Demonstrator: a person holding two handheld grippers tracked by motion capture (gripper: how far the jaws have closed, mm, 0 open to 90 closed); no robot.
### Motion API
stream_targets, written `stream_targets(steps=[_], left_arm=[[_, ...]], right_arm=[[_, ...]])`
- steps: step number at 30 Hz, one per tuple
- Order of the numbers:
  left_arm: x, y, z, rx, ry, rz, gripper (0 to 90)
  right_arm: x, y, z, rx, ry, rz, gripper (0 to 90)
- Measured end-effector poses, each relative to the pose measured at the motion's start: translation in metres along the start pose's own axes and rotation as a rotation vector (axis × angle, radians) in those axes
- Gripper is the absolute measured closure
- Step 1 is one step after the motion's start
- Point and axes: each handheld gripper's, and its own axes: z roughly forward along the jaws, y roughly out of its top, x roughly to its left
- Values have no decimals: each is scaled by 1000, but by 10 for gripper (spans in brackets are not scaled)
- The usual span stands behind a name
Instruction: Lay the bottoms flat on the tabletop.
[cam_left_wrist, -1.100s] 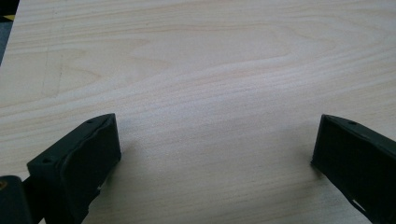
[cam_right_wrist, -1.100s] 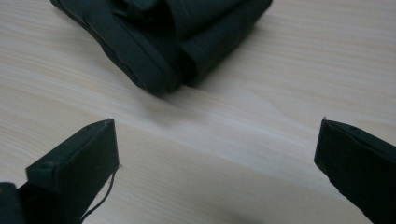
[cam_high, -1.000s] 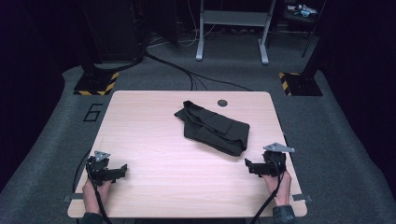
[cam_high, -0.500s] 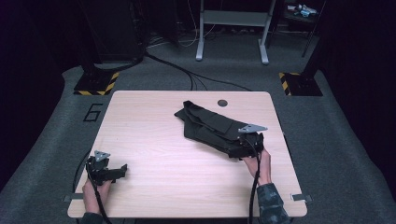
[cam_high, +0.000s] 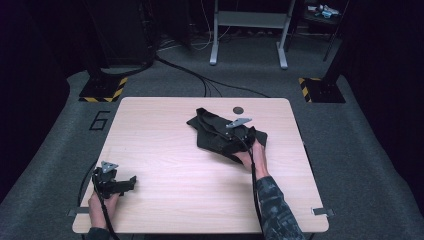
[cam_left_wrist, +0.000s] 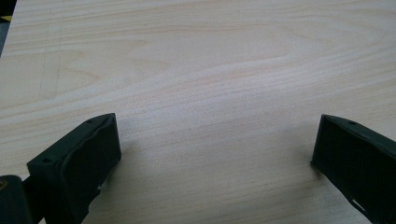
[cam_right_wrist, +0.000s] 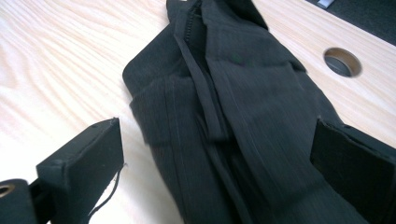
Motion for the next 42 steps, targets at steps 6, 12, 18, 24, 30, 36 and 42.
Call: stream_targets(steps=[6, 12, 18, 24, 30, 36, 42], left_arm=[[0, 0, 0, 0, -1, 1, 6], [0, 0, 0, -2, 0, -3, 6], [0, 0, 0, -3, 1, -2, 6], [-1, 0, 0, 0, -1, -7, 6], [-1, 0, 0, 0, -2, -6, 6], [-1, 0, 0, -1, -2, -7, 6], [-1, 0, 0, 0, -2, -6, 6]], right_arm=[[9, 9, 32, 78, 13, -44, 29], [12, 4, 53, 179, -2, -65, 162], [8, 1, 57, 178, 16, -42, 408], [-12, -4, 52, 133, 91, 83, 618], [-8, -4, 51, 127, 53, 79, 705], [-4, -6, 49, 112, 41, 80, 718], [7, -10, 42, 104, 72, 54, 722]])
